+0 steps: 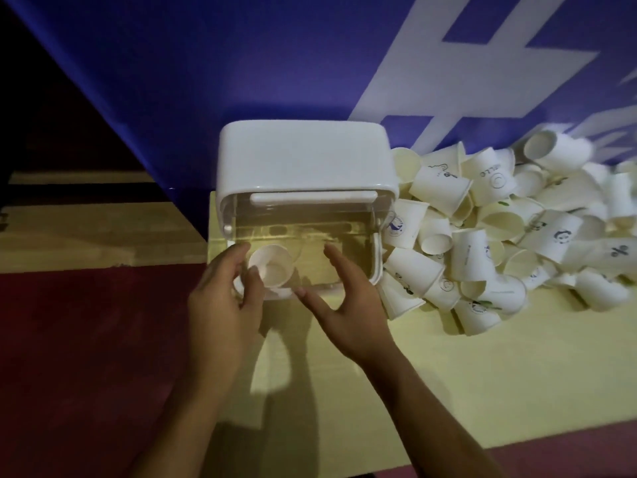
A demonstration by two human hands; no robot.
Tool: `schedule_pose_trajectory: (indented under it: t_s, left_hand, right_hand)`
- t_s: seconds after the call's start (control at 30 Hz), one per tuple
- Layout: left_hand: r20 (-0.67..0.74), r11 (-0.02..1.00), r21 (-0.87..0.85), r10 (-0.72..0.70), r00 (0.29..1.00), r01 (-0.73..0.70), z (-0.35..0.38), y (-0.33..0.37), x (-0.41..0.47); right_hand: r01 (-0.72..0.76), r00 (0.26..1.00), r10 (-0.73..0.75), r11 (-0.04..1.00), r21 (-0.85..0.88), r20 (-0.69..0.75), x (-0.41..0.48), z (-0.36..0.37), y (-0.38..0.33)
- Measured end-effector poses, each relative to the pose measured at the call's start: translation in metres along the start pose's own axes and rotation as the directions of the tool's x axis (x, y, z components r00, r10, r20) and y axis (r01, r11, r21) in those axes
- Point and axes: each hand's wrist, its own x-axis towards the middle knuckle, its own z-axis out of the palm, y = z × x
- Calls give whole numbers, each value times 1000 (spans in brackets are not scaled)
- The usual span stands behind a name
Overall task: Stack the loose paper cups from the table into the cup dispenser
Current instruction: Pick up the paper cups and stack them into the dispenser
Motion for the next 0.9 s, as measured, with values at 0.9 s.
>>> schedule_pose_trajectory:
  t_s: [0.9]
  left_hand:
    - [822,330,195,459,337,-924,269,162,2]
  right_hand:
    - [-556,665,730,625,549,-157,-88,-209,169]
